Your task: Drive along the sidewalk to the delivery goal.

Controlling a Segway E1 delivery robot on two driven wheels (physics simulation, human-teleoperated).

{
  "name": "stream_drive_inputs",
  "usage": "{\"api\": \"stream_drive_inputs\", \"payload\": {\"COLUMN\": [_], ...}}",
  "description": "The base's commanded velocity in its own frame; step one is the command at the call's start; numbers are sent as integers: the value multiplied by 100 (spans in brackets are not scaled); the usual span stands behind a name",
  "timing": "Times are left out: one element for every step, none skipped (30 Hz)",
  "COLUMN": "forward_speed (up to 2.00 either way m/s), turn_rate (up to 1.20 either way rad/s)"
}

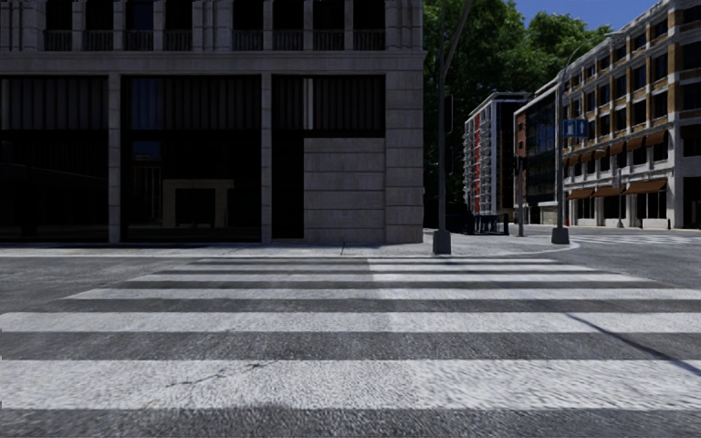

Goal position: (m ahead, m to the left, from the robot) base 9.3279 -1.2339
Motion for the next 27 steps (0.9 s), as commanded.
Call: {"api": "stream_drive_inputs", "payload": {"forward_speed": [200,200,200,200,200,200,200,200,200,200,200,200,200,200,200,200,200,200,200,200,200,200,200,200,200,200,200], "turn_rate": [0,0,0,0,0,0,0,0,0,0,0,0,0,0,0,0,0,0,0,0,0,0,0,0,0,0,0]}}
